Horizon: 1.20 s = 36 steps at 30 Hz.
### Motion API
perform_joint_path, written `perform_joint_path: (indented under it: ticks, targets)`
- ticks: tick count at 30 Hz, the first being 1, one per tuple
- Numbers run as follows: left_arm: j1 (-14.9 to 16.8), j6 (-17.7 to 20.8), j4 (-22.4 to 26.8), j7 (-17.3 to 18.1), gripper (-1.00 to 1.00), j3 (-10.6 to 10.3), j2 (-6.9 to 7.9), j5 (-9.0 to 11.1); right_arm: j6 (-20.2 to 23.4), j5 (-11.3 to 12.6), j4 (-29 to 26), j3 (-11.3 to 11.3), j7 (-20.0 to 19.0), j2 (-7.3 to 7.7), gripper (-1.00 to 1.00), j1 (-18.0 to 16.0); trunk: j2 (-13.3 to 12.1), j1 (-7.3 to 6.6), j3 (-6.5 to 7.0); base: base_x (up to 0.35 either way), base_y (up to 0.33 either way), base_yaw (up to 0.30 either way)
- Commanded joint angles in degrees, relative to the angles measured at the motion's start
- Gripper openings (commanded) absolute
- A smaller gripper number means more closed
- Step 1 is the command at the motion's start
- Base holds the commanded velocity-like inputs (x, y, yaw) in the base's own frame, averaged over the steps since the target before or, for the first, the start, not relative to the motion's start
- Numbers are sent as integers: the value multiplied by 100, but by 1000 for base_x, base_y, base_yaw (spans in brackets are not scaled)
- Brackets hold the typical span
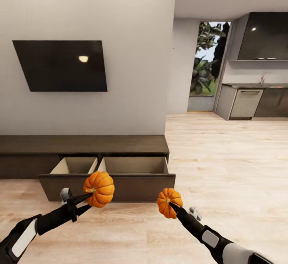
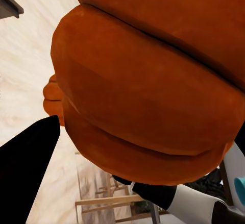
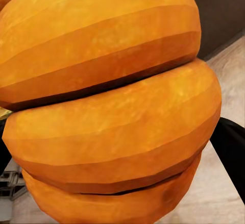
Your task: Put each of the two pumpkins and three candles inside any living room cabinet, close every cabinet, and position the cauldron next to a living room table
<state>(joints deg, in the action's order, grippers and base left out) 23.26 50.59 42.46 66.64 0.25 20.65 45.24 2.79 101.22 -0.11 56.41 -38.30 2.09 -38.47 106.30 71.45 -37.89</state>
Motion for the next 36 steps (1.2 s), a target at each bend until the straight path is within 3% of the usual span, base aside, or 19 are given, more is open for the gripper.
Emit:
perform_joint_path:
  ticks: [1, 18, 22, 24, 27, 29, 32, 36]
  targets:
    - [3, 38, 1, -2, -100, 2, 1, 20, 37, 60, -4, 26, -3, 2, -100, -3, 3, 1, -6, 154, 74, 0]
    - [3, 37, 10, -13, -100, 17, 15, 20, -23, 33, -24, 39, 7, -8, -100, -3, 3, 1, -6, 156, 50, 0]
    - [18, 31, 43, -60, -100, 37, 65, 15, 242, -11, -80, 92, 35, 2, -100, -8, 3, 1, -6, 40, 0, 0]
    - [111, 56, 152, -243, -100, 52, 112, 16, 599, -170, -86, 286, 55, 2, -100, -31, 3, 1, -6, 10, 0, 0]
    - [381, 123, 721, -1018, -100, 67, 165, 43, 944, -383, -85, 598, 229, -7, -100, -78, 3, 1, -6, 3, 0, 0]
    - [645, 158, 1102, -2113, -100, 91, 88, 90, 1029, -441, -86, 689, 480, -4, -100, -417, 3, 1, -6, 0, 0, 0]
    - [1083, 168, 1608, -3496, -100, 97, -224, 134, 1078, -524, -89, 738, 876, -1, -100, -1033, 3, 1, -6, 0, 0, 0]
    - [1591, 153, 1797, -4627, -100, 98, -590, 132, 1363, -714, -87, 777, 1144, -10, -100, -1928, 3, 1, -6, 0, 0, 0]
